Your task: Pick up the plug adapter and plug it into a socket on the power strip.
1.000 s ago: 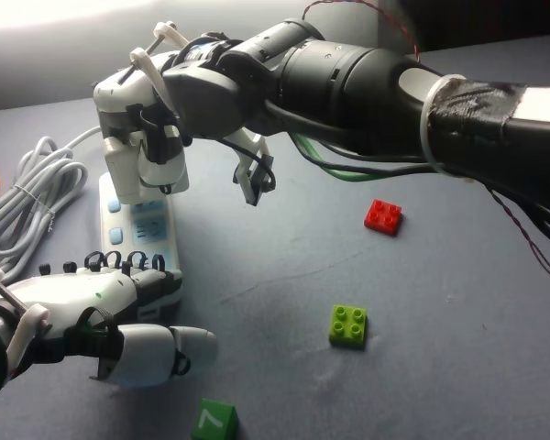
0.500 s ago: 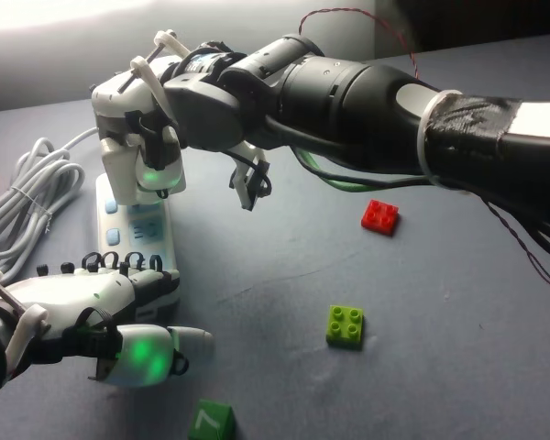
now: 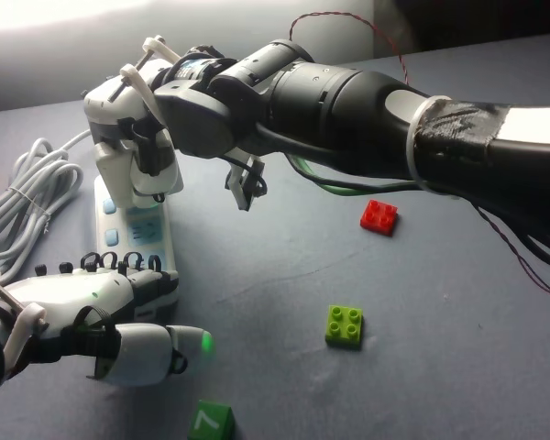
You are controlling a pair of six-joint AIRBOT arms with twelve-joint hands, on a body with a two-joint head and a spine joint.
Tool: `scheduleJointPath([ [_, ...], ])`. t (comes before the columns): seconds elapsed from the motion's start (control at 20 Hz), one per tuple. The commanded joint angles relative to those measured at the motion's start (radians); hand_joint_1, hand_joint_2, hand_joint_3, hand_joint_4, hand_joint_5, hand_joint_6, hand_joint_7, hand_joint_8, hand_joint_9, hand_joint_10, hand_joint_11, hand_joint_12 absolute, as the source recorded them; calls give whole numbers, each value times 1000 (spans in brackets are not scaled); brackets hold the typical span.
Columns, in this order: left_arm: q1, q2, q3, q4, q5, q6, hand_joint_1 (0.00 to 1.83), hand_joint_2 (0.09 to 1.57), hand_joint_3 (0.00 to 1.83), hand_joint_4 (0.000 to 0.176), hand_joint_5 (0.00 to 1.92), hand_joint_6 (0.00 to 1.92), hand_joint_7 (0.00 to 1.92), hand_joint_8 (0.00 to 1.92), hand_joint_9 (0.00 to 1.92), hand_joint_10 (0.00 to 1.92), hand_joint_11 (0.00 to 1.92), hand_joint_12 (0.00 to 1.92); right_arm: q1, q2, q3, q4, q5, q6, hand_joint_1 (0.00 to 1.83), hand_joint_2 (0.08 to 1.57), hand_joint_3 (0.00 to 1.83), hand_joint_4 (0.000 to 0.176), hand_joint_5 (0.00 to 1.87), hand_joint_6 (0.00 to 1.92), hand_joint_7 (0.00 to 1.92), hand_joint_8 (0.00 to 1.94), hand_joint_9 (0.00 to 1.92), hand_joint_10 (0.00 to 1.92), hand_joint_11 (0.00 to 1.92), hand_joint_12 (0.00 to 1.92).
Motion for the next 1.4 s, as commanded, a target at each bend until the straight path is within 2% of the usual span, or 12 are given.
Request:
scheduleJointPath([
  [0.0, 3, -3, 6, -11, -4, -7, 0, 1270, 1, 0, 57, 9, 95, 15, 61, 10, 30, 15, -26, -13, -16, 20, 49, 4, 1245, 1142, 0, 0, 865, 1001, 1012, 1147, 932, 1085, 744, 1591],
  [0.4, 4, -3, 8, -11, -12, -8, 0, 1265, 0, 0, 46, 1, 61, 0, 48, 1, 8, 15, -34, -5, -19, 20, 69, 3, 1247, 1127, 0, 0, 888, 987, 1043, 1077, 976, 1005, 786, 1518],
  [0.5, 6, -3, 5, -11, -12, -8, 0, 1268, 0, 0, 48, 2, 80, 8, 52, 2, 6, 16, -34, -4, -19, 20, 74, 2, 1244, 1142, 2, 0, 857, 1019, 1014, 1136, 952, 1039, 768, 1538],
  [0.9, 16, -1, 5, -11, -12, -8, 0, 1273, 1, 0, 51, 6, 78, 6, 51, 7, 18, 9, -30, -1, -19, 19, 90, 1, 1239, 1132, 0, 0, 902, 974, 1013, 1123, 946, 1058, 783, 1553],
  [1.05, 16, 0, 4, -11, -12, -8, 0, 1272, 0, 0, 51, 5, 72, 7, 57, 8, 20, 11, -31, 2, -19, 17, 94, 0, 1232, 1149, 2, 0, 859, 1028, 987, 1169, 923, 1075, 752, 1553],
  [1.15, 16, 0, 4, -11, -12, -8, 0, 1275, 1, 0, 31, 2, 62, 5, 42, 6, 1, 1, -32, 4, -19, 12, 98, 0, 1203, 1185, 4, 0, 774, 1180, 930, 1221, 864, 1073, 686, 1594],
  [1.25, 18, 2, 4, -11, -12, -8, 0, 1272, 0, 0, 35, 4, 70, 8, 46, 7, 4, 2, -35, 6, -19, 9, 107, 0, 1188, 1188, 0, 0, 762, 1249, 930, 1145, 849, 930, 657, 1566],
  [1.3, 19, 2, 4, -11, -12, -8, 0, 1272, 0, 0, 37, 4, 66, 5, 48, 7, 10, 4, -36, 7, -19, 9, 108, 0, 1171, 1198, 0, 10, 768, 1311, 885, 1143, 827, 802, 605, 1500],
  [1.35, 20, 3, 4, -11, -12, -8, 0, 1275, 1, 0, 47, 8, 71, 7, 47, 6, 8, 4, -36, 9, -19, 8, 110, 0, 1099, 1212, 0, 0, 778, 1284, 810, 601, 798, 675, 557, 1422],
])
